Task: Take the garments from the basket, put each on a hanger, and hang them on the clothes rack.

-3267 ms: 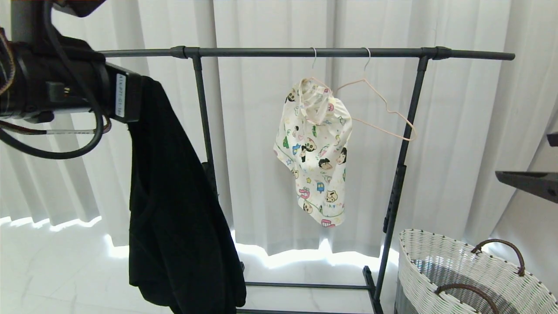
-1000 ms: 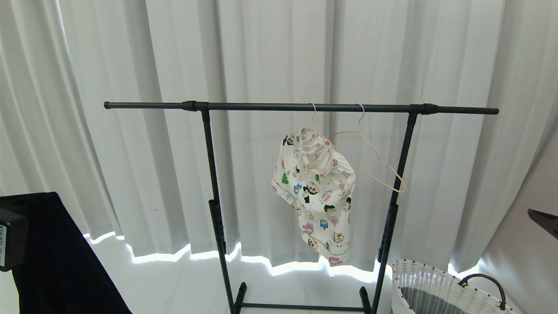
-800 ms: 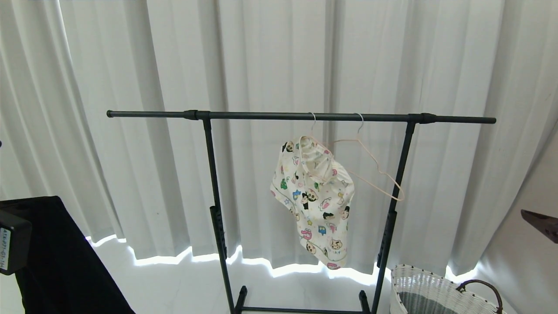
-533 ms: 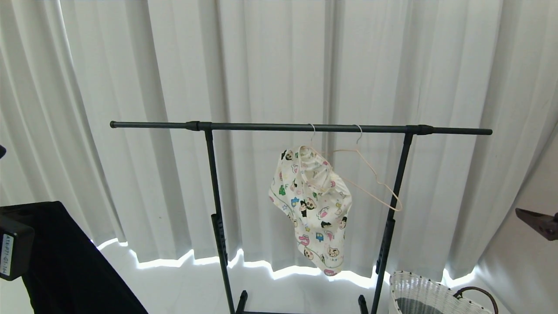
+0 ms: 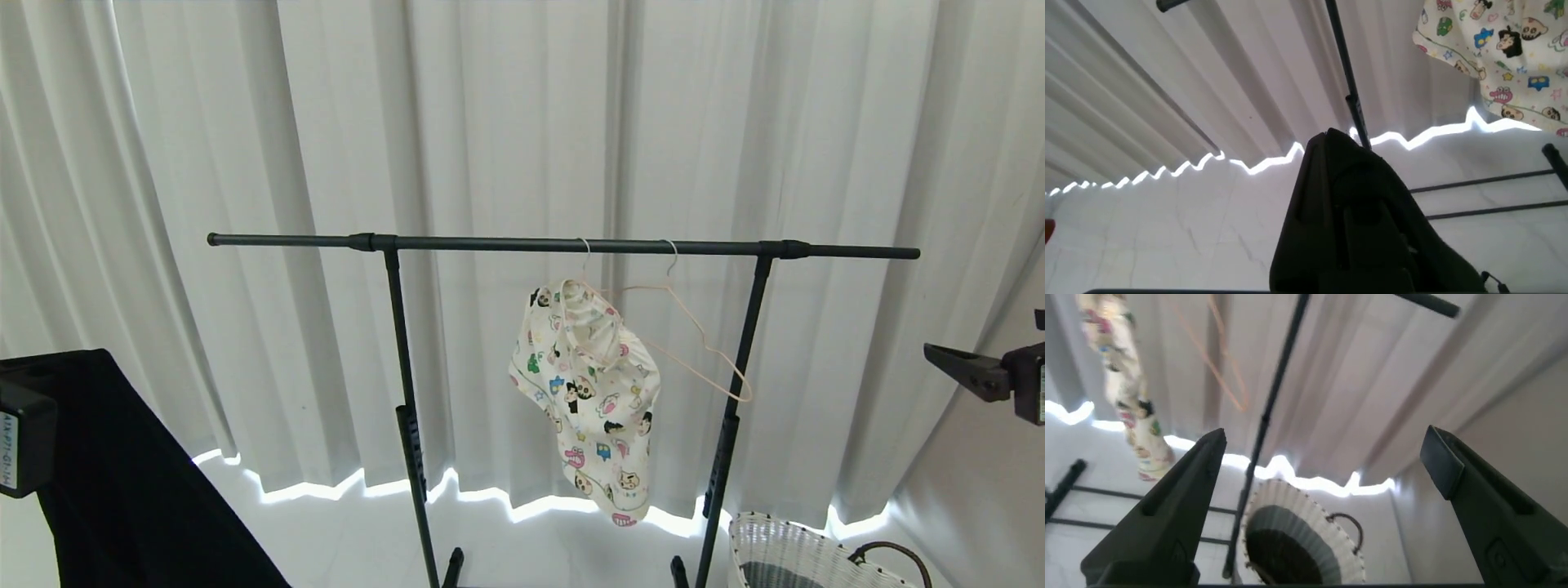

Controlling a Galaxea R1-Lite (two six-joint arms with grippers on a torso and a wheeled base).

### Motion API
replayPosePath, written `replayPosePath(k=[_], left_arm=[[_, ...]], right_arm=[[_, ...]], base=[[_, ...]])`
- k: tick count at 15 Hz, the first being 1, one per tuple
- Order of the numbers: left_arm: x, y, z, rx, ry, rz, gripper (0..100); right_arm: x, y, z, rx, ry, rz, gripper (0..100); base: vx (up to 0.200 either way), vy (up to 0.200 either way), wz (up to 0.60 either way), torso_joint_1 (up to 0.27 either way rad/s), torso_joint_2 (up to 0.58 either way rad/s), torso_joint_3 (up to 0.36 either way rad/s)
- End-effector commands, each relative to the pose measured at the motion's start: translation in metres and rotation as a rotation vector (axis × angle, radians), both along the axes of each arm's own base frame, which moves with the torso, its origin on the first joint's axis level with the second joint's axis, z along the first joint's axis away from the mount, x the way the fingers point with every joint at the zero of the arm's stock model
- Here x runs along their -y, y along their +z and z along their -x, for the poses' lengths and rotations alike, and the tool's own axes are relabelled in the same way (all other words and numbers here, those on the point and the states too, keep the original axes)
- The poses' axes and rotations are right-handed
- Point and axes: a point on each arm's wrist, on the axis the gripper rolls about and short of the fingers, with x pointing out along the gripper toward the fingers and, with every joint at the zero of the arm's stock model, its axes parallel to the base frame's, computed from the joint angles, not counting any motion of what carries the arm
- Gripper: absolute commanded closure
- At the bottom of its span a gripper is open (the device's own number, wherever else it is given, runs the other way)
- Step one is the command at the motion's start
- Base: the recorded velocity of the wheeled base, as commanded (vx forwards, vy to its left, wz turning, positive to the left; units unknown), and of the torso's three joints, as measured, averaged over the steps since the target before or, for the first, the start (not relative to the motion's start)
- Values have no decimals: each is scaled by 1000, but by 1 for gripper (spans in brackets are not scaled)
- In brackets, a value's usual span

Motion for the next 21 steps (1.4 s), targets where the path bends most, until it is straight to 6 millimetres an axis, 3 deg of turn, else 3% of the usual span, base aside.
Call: replayPosePath(k=[1,15,17,21], left_arm=[[0,-2,-3,-11,4,-1,100],[0,3,-1,11,-5,-1,100],[0,3,-1,10,-11,-17,100],[0,2,-1,10,-11,-17,100]], right_arm=[[-1,-1,-6,-12,6,3,0],[-4,-4,-13,-47,157,-46,0],[-6,-12,-23,-92,164,-45,0],[-12,-37,-38,-221,248,-92,0]], base=[[200,0,0,-2,-7,-2],[200,0,0,6,1,0],[200,0,0,2,0,-2],[0,0,0,0,0,0]])
